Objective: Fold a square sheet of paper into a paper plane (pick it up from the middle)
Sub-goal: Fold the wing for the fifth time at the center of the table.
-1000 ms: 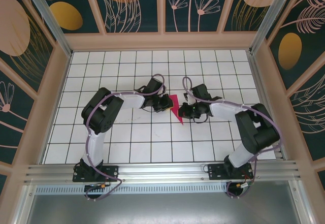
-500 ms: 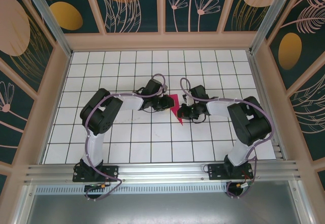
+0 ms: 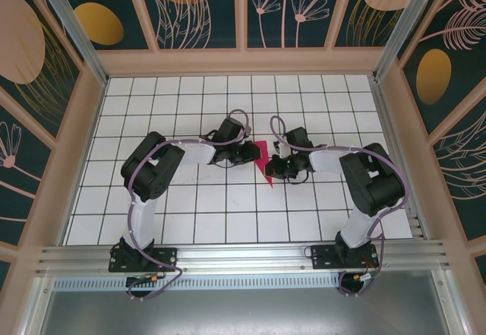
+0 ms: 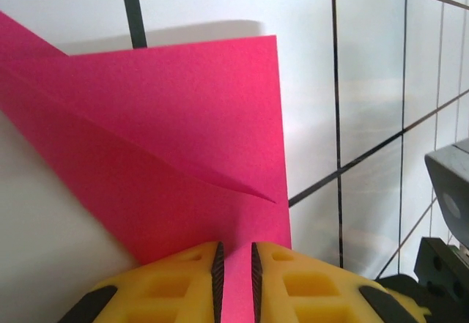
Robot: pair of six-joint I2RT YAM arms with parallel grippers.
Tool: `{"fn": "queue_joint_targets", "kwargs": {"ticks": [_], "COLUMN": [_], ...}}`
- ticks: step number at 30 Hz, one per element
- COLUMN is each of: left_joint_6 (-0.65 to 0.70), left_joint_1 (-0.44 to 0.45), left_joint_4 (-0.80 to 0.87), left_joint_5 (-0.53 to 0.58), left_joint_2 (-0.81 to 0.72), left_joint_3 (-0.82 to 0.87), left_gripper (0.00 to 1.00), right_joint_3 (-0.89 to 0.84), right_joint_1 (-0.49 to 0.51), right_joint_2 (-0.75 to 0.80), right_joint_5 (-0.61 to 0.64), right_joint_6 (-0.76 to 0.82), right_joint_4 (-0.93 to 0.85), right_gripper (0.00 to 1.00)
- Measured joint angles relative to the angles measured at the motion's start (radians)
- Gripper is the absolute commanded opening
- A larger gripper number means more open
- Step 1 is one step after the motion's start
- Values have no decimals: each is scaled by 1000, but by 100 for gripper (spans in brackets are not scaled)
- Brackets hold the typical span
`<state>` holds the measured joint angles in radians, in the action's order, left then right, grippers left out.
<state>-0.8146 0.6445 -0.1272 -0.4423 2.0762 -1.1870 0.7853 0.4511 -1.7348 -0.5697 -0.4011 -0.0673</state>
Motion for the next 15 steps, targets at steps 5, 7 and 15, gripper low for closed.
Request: {"fn": "queue_joint_targets", "kwargs": {"ticks": [5, 7, 15], "left_joint_6": [6, 16, 68], "left_joint_1": [-4, -11, -114], "left_joint_4": [45, 54, 62], "left_joint_5": [18, 25, 64], "left_joint_2": [10, 13, 28], "left_joint_3": [-32, -40, -70], "left_gripper": [22, 23, 23], "right_joint_3": [-13, -19, -30], "right_joint_1": [-5, -6, -11], "right_joint_2": [0, 0, 0], "right_joint_5": [-9, -15, -27], "right_joint_6": [3, 3, 3], "right_joint_4": [19, 29, 50], "right_gripper": [0, 0, 0]}}
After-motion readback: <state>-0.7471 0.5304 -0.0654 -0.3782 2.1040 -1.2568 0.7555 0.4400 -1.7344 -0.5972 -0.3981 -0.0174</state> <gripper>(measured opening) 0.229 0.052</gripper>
